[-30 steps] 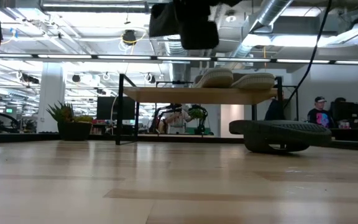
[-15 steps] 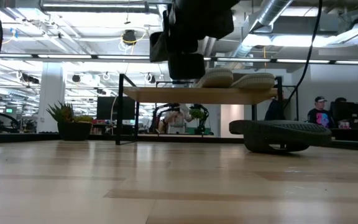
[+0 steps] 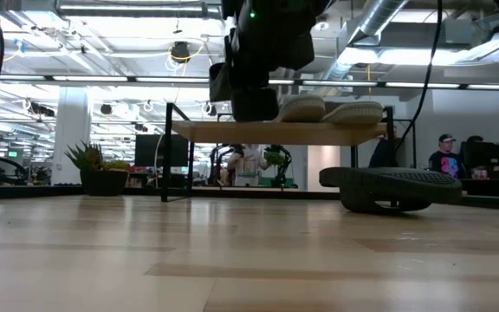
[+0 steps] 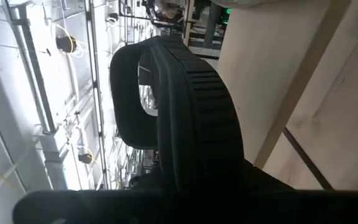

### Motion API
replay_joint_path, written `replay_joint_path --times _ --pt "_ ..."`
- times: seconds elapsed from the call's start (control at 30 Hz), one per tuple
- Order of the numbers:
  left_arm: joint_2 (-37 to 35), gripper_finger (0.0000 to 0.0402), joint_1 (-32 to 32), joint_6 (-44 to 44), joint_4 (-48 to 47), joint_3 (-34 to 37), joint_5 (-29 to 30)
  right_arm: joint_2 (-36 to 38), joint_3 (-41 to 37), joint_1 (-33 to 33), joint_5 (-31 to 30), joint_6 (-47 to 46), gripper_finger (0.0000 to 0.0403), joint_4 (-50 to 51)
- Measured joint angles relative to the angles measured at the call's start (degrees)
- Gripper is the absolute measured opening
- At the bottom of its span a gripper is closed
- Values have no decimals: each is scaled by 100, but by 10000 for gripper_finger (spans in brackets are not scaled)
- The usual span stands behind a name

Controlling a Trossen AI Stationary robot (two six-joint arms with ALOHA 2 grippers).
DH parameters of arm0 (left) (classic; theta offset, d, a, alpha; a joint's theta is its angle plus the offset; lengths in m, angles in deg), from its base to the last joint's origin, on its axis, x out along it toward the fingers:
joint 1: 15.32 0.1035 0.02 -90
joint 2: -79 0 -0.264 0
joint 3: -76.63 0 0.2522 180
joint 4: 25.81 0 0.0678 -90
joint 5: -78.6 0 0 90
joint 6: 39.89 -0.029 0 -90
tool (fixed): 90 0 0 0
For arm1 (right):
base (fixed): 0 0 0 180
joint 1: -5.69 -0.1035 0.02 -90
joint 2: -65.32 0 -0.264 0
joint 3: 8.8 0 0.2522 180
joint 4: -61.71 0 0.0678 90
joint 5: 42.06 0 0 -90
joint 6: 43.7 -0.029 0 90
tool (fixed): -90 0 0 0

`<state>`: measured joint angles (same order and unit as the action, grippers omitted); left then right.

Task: Pick and place slides into the shelf
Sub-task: Put the left black slide on the shelf

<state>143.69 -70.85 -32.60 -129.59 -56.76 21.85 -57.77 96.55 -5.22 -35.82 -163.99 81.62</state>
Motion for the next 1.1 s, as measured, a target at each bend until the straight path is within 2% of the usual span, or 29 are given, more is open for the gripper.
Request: replay_joint_path --times 0.57,0.97,1.1 --pt "1 75 0 175 2 0 -4 0 0 247 710 -108 44 522" --pt "1 75 -1 262 1 -2 -113 0 0 293 778 -139 44 947" --pt "1 75 0 269 0 -2 -116 0 0 318 982 -145 44 1177"
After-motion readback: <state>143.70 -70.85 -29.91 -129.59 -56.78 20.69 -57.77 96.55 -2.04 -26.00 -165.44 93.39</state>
